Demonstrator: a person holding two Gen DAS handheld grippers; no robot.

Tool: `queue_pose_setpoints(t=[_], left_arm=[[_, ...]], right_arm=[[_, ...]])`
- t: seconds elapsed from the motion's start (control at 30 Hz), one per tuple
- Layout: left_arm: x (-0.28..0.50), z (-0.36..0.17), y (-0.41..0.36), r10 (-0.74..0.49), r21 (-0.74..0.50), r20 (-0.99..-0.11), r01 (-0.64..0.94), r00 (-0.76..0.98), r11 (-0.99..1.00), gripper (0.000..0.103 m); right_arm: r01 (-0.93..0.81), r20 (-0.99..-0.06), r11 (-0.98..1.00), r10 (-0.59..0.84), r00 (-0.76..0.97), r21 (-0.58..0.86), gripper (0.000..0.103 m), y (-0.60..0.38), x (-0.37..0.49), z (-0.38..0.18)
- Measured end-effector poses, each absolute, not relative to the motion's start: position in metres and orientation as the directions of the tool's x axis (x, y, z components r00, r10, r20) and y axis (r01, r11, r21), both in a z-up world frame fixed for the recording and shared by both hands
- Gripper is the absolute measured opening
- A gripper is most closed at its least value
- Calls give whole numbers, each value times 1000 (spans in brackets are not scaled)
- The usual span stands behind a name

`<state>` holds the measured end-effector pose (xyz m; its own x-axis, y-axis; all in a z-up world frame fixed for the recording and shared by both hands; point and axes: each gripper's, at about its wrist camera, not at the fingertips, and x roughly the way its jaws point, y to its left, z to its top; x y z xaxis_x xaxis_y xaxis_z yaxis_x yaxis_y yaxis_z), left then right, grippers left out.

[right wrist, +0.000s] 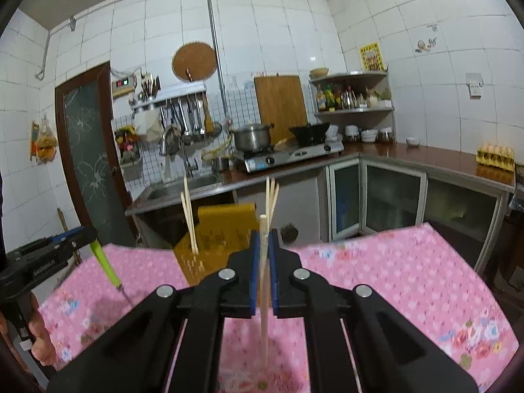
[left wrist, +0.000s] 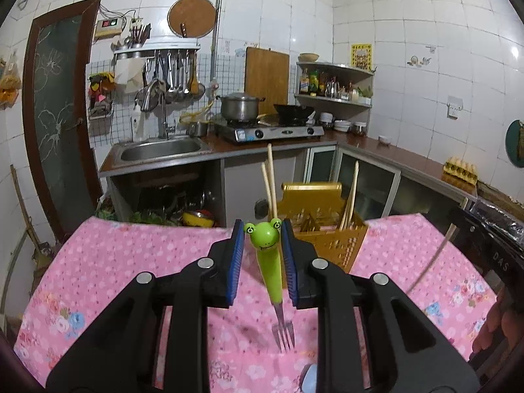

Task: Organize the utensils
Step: 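Lift the green frog fork toward the holder while the right tool carries its chopstick, then lower the frog fork and chopstick into the yellow holder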

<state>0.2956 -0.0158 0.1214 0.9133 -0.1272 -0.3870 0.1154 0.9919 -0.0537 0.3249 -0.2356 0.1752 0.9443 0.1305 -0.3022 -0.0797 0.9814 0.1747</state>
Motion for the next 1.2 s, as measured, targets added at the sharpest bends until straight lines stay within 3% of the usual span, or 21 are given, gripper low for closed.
queue_pose_setpoints(t=[0.23,0.57,0.83,1.2], left_arm=[[311,164,-22,-137,-39,-330,132,934,990,22],[361,212,-51,-101,81,-244,124,965,989,22],[409,187,-68,-119,98,-256,148,959,984,22],[440,131,-81,-126,138,-326,179,937,974,22]], right_arm=[[-107,-222,982,140,965,156,6,-233,355,228],[-105,-153,988,121,981,111,6,-222,404,281],[-110,-166,988,127,978,112,6,-212,447,270],[-111,-276,990,131,952,90,6,-211,479,216]])
